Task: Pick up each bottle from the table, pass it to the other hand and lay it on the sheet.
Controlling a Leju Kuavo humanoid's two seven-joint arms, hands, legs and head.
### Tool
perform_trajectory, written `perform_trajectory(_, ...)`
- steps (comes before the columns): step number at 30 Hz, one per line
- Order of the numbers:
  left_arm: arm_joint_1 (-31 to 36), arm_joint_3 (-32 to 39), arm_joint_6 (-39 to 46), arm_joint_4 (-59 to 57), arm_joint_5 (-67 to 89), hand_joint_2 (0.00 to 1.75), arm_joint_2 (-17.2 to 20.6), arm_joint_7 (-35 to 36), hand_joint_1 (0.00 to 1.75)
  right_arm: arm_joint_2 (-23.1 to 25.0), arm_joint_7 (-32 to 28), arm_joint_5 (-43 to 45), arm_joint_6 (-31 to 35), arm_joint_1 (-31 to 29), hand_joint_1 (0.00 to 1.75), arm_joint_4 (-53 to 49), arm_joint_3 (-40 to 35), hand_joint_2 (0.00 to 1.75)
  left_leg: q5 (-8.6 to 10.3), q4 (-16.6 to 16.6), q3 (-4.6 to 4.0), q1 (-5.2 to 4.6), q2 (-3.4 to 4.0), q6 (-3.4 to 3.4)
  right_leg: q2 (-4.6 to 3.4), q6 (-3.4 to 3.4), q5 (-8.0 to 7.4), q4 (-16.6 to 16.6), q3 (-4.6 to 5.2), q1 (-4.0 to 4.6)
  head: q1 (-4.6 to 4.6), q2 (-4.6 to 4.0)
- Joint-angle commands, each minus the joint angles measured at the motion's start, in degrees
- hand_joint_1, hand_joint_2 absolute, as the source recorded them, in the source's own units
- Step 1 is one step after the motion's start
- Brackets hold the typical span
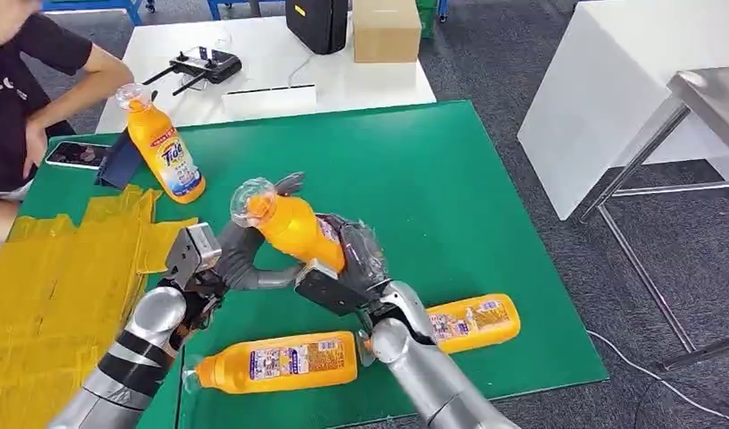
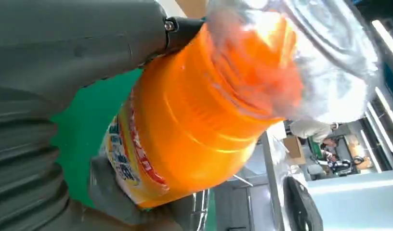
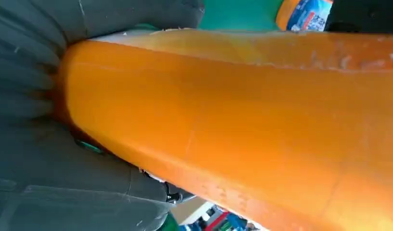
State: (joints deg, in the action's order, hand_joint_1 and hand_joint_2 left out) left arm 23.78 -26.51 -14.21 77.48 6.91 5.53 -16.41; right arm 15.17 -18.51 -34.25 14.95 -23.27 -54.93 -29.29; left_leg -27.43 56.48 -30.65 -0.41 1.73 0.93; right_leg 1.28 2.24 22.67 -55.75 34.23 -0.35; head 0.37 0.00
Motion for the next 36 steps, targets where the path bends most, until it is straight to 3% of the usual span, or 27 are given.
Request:
perform_trajectory(1,3.1,-2.8,-0.7,-4.6,-0.9,1.75,-1.2,0.2,0.0,0.2,-0.2,-1.0,-0.4,-3.5,1.64,6.3,-5.5,1.75,-0.01,0.0,0.06,0.05,-0.1,-0.04,-0.05,-0.01,0.0,0.0,-0.09,0.02,0.0,0.0)
perform_trajectory(14,3.2,-2.1,-2.0,-6.4,-6.8,1.75,-2.1,1.3,0.0,0.9,0.4,-1.8,1.5,-2.8,1.64,7.9,-12.3,1.75,-0.02,0.0,0.09,0.06,-0.16,-0.04,-0.01,-0.01,0.03,0.0,-0.11,0.05,0.0,0.02)
perform_trajectory(15,3.1,-2.1,-1.9,-6.4,-6.8,1.75,-2.2,1.3,0.19,0.9,0.4,-1.6,1.6,-2.8,1.62,7.9,-12.4,1.75,-0.04,0.0,0.13,0.1,-0.2,-0.06,-0.02,-0.02,0.04,0.0,-0.17,0.09,0.04,0.0)
perform_trajectory(16,3.0,-2.2,-1.8,-6.4,-6.9,1.75,-2.2,1.3,0.99,0.9,0.4,-1.5,1.6,-2.8,1.62,7.9,-12.4,1.75,-0.03,0.0,0.11,0.09,-0.18,-0.06,0.0,-0.02,0.04,0.0,-0.15,0.07,0.0,0.02)
perform_trajectory(17,2.9,-2.2,-1.9,-6.5,-6.9,1.75,-2.2,1.3,1.68,0.9,0.5,-1.4,1.7,-2.8,1.62,7.8,-12.4,1.75,-0.06,0.0,0.16,0.13,-0.24,-0.08,-0.01,-0.03,0.06,0.0,-0.23,0.11,0.02,0.0)
perform_trajectory(18,2.8,-2.2,-1.8,-6.6,-7.0,1.75,-2.2,1.3,1.75,0.8,0.5,-1.2,1.8,-2.8,1.64,7.6,-12.3,1.75,-0.11,0.1,0.26,0.17,-0.33,-0.11,-0.02,-0.05,0.12,0.0,-0.34,0.14,0.02,0.0)
perform_trajectory(36,2.0,-2.0,-1.6,-6.0,-7.5,1.75,-1.9,1.0,1.75,-0.1,0.3,0.7,3.3,-2.4,1.73,5.8,-10.5,1.75,-0.05,0.0,0.16,0.1,-0.27,-0.07,0.03,-0.03,0.07,0.0,-0.22,0.08,0.02,0.0)
